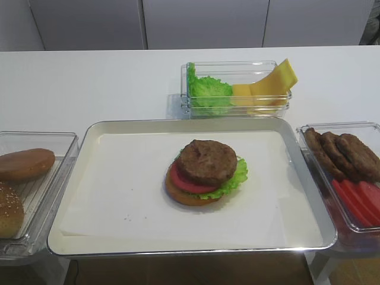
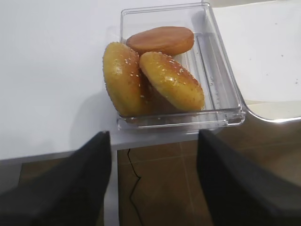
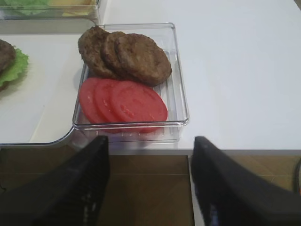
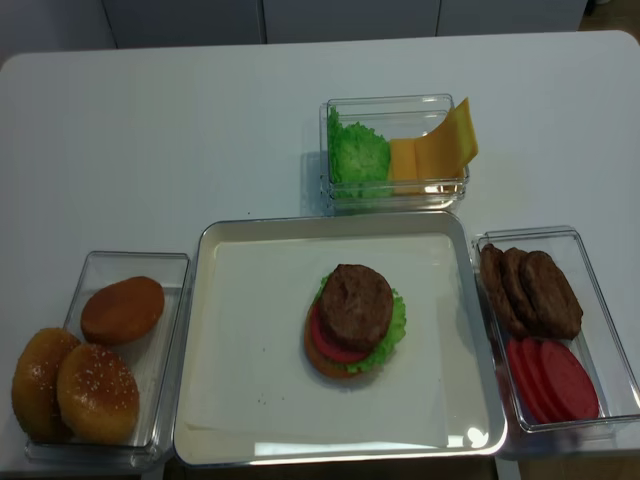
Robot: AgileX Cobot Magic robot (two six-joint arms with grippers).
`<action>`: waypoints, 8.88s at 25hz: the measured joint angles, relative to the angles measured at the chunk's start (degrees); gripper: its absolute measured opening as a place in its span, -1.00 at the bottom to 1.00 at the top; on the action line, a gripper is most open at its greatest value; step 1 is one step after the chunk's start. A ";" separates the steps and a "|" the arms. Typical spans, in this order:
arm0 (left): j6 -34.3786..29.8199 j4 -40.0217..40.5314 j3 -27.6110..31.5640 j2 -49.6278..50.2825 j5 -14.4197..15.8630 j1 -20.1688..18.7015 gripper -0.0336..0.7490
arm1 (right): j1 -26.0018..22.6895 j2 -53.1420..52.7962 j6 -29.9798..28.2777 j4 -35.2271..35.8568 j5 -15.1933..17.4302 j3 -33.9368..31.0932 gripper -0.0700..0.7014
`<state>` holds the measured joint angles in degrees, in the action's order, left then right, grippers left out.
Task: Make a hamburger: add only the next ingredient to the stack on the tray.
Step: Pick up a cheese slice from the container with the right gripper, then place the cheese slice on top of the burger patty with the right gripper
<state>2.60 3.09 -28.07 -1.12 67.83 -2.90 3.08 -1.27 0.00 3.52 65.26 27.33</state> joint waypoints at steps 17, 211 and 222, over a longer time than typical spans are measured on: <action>0.00 0.00 0.00 0.00 0.00 0.00 0.18 | 0.00 0.00 0.00 0.06 0.00 0.00 0.22; 0.00 0.00 0.00 0.00 0.00 0.00 0.18 | 23.62 88.14 -19.17 34.17 -6.85 46.76 -0.72; 0.00 0.00 0.00 0.00 0.00 0.00 0.18 | 24.77 88.14 -20.36 37.24 -9.03 46.76 -0.72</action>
<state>2.60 3.09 -28.07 -1.12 67.83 -2.90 27.84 86.87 -20.36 40.76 56.22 74.10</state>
